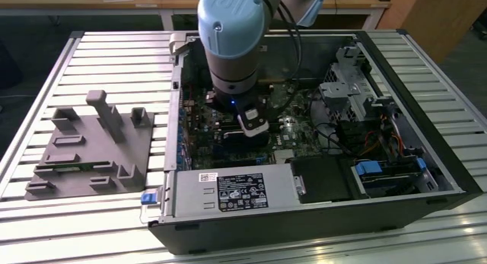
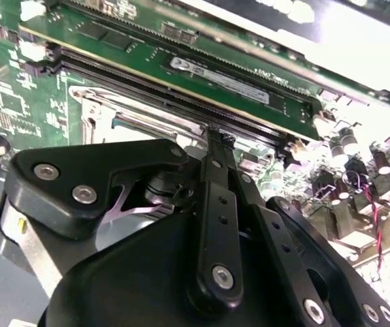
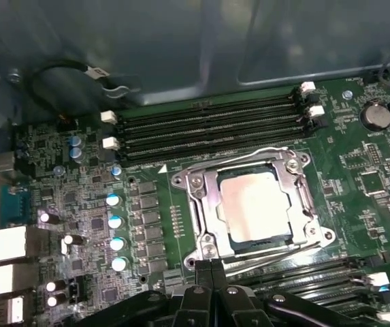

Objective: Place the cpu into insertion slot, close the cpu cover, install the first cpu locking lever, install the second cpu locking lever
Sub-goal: 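Install the second cpu locking lever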

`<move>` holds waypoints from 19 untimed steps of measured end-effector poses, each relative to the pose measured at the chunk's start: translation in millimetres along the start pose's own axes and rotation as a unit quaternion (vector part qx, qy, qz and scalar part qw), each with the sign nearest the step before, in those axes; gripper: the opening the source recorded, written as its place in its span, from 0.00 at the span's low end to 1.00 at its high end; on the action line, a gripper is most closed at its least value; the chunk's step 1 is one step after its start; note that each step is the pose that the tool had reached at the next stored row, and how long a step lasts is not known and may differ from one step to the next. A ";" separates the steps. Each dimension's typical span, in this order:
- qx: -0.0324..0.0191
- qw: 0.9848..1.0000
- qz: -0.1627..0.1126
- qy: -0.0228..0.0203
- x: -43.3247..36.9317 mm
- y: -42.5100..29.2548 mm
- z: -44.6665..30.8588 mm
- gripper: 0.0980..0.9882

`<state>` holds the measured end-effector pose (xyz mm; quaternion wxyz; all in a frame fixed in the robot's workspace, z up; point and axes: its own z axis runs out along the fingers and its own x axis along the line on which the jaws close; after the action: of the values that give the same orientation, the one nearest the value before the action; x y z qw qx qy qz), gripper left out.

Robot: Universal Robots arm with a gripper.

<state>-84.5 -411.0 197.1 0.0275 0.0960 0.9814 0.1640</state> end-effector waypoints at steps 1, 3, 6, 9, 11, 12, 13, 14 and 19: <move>-0.002 1.000 0.000 0.000 1.5 -0.4 0.3 0.01; -0.006 1.000 0.000 0.001 3.7 -1.2 1.4 0.01; -0.007 1.000 0.000 0.001 4.5 -0.6 3.8 0.01; -0.009 1.000 0.001 0.001 5.4 0.4 6.1 0.01; -0.009 1.000 0.001 0.001 5.6 1.0 7.4 0.01; -0.009 1.000 0.001 0.001 5.7 1.2 8.1 0.01; -0.009 1.000 0.001 0.001 5.8 1.5 8.7 0.01; -0.009 1.000 0.001 0.001 5.8 1.6 9.2 0.01; -0.009 1.000 0.001 0.001 6.1 1.3 10.2 0.01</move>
<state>-89.3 -405.4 187.7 0.0270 0.0961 0.9799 0.1728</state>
